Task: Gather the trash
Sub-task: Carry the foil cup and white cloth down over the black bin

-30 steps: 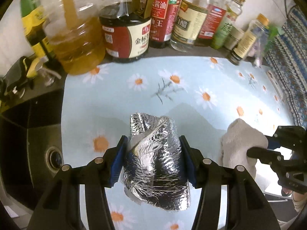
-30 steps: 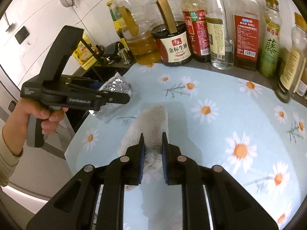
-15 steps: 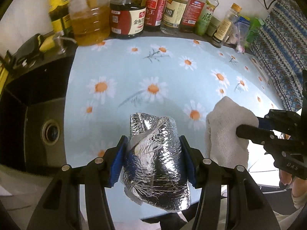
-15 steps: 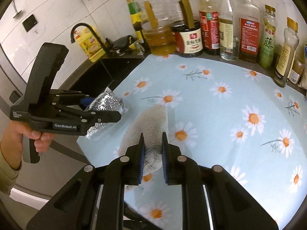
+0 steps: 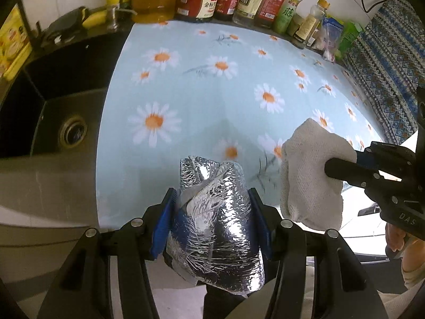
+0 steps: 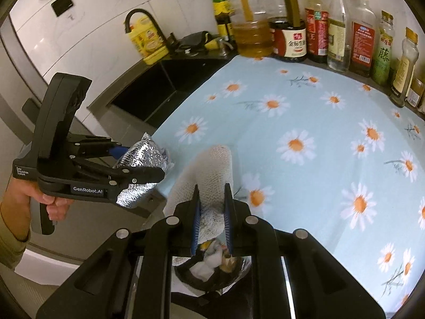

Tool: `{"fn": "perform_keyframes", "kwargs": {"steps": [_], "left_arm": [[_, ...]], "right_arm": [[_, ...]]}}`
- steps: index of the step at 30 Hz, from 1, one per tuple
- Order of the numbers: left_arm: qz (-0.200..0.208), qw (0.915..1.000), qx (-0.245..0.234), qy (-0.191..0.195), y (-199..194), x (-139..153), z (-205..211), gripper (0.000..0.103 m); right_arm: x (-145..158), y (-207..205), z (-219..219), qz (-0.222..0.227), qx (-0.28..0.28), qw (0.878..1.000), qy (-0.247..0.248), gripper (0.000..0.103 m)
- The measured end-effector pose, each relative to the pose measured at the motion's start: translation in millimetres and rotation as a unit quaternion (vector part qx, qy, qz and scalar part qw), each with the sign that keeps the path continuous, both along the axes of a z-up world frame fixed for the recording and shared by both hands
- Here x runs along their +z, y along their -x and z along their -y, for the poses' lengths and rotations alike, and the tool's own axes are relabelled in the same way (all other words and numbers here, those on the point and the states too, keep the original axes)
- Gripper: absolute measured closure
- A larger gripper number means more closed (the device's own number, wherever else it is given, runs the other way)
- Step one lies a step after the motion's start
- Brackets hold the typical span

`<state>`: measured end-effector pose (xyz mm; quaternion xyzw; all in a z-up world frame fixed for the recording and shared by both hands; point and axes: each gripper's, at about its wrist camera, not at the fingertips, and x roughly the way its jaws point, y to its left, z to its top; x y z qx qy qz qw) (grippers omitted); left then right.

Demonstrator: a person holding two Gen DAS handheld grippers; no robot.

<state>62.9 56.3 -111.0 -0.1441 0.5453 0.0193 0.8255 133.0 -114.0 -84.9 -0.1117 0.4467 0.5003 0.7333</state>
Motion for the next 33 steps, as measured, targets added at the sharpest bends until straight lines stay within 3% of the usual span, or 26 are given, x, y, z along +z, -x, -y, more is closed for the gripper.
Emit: {"fn": "perform_keyframes", "kwargs": {"steps": [18, 33], "left_arm": [[-0.022, 0.9987, 0.029, 0.036, 84.0, -37.7, 14.2, 0.051], [-0.073, 0.9940, 0.044, 0.067, 102.0, -93.0, 6.2, 0.051]], "right_arm": [[-34.2, 78.2, -3.0, -0.025, 0.024, 0.999, 0.034, 0.086], [-90.9, 88.8, -6.8, -0.060, 0.004, 0.995, 0.081, 0.085]]}}
